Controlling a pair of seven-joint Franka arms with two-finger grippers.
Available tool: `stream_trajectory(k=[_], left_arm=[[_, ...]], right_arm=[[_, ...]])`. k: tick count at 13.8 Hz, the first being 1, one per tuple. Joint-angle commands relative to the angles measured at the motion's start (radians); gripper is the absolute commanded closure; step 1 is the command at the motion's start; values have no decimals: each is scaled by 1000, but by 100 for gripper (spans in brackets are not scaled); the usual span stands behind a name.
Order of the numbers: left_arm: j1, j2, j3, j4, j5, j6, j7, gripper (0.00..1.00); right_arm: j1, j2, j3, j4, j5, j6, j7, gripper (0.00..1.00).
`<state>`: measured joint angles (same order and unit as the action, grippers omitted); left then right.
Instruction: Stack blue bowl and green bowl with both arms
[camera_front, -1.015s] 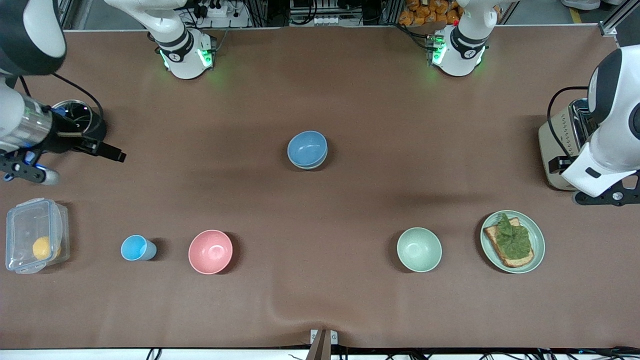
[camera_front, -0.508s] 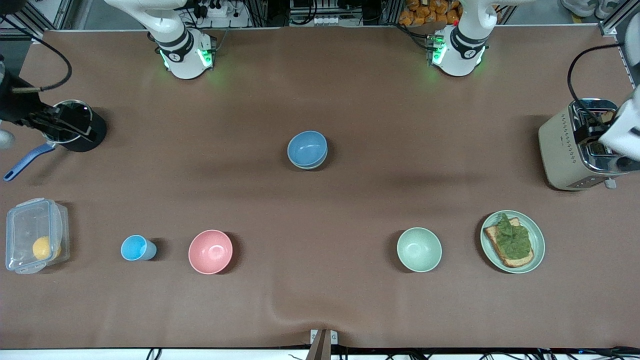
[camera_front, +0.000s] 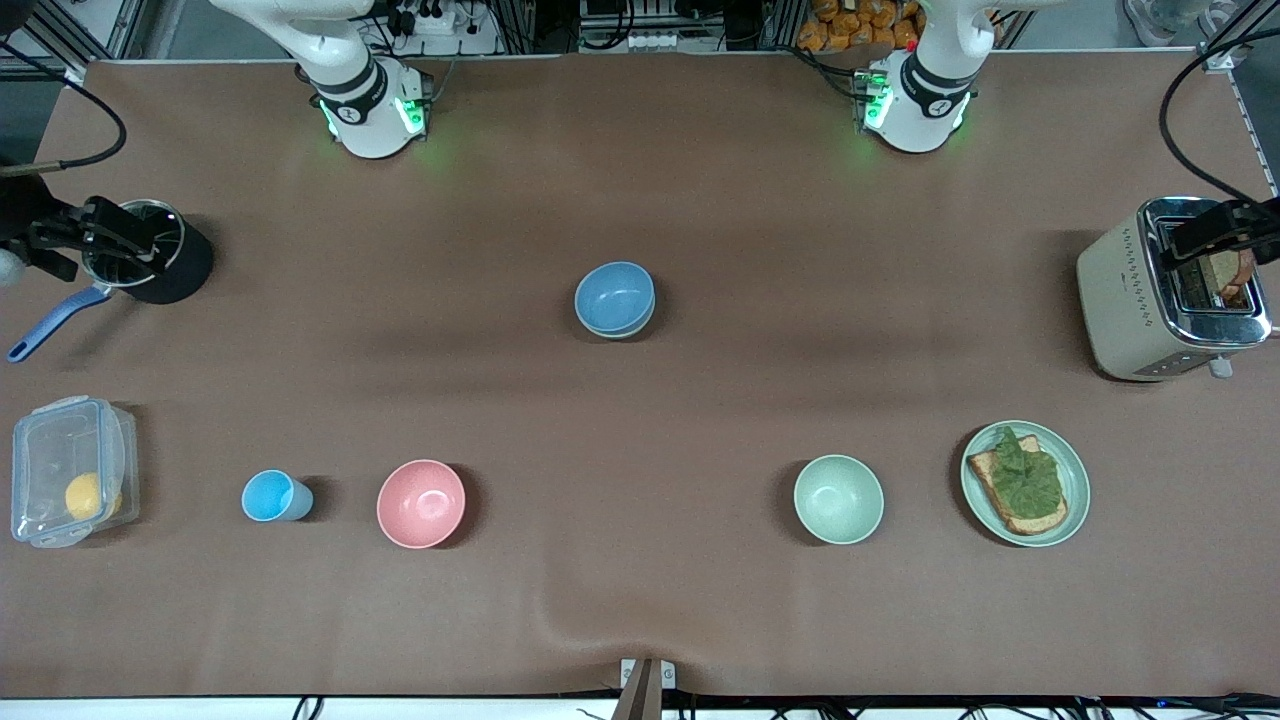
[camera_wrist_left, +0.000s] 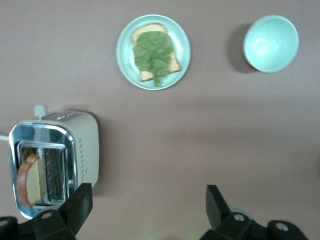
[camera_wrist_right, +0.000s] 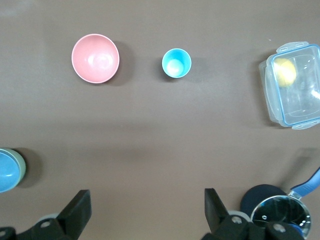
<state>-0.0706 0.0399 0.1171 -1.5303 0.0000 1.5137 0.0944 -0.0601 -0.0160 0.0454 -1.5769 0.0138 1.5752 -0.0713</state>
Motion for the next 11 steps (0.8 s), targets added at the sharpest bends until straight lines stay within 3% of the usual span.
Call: stream_trajectory(k=[1, 3, 7, 11], left_arm=[[1, 2, -39, -8, 6, 5, 145, 0], [12, 3, -117, -7, 12, 3, 130, 0], [32, 6, -175, -4, 0, 0, -48, 0], [38, -3, -172, -4, 2, -1, -44, 0]], right_arm=[[0, -5, 11, 6, -31, -15, -15, 0], [16, -1, 13, 11, -35, -14, -7, 0], [37, 5, 13, 37, -34, -15, -5, 0], [29, 5, 10, 35, -34, -15, -13, 0]])
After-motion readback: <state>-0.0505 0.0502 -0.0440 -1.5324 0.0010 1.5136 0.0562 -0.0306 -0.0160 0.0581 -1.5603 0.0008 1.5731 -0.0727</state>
